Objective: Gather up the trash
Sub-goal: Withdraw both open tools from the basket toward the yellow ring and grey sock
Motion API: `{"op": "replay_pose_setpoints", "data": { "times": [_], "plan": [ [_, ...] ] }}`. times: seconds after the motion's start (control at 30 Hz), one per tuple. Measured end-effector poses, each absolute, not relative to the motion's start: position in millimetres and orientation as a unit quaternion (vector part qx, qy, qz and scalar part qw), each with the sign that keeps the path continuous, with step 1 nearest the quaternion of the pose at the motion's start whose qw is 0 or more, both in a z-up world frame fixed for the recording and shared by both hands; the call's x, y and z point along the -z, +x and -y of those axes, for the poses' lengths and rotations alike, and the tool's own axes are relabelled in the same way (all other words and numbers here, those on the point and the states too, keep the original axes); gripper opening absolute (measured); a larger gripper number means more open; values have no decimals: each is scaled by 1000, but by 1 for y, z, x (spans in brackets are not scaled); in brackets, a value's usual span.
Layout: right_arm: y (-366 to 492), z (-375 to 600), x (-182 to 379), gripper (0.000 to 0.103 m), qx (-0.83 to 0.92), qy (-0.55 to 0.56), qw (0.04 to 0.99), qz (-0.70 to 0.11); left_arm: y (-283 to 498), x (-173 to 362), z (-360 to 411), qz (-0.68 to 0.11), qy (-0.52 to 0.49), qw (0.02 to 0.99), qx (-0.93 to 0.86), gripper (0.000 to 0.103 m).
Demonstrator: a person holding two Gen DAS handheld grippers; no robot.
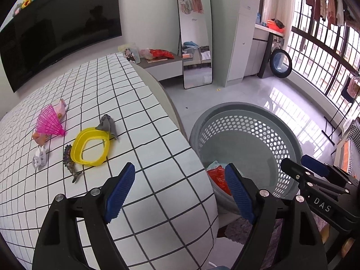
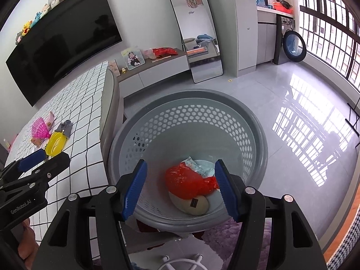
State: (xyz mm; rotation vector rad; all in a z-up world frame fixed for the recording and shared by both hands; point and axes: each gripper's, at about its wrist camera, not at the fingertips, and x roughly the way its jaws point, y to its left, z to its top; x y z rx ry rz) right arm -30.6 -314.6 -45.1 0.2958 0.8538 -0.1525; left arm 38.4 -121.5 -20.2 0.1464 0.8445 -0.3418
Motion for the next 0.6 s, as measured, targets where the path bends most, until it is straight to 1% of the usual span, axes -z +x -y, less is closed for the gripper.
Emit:
{"op": "replay_pose_setpoints", "data": {
  "times": [0.6],
  "plan": [
    [17,223,42,60,-22,91,903,-420,37,21,25,-408,32,909,80,80]
  ]
}}
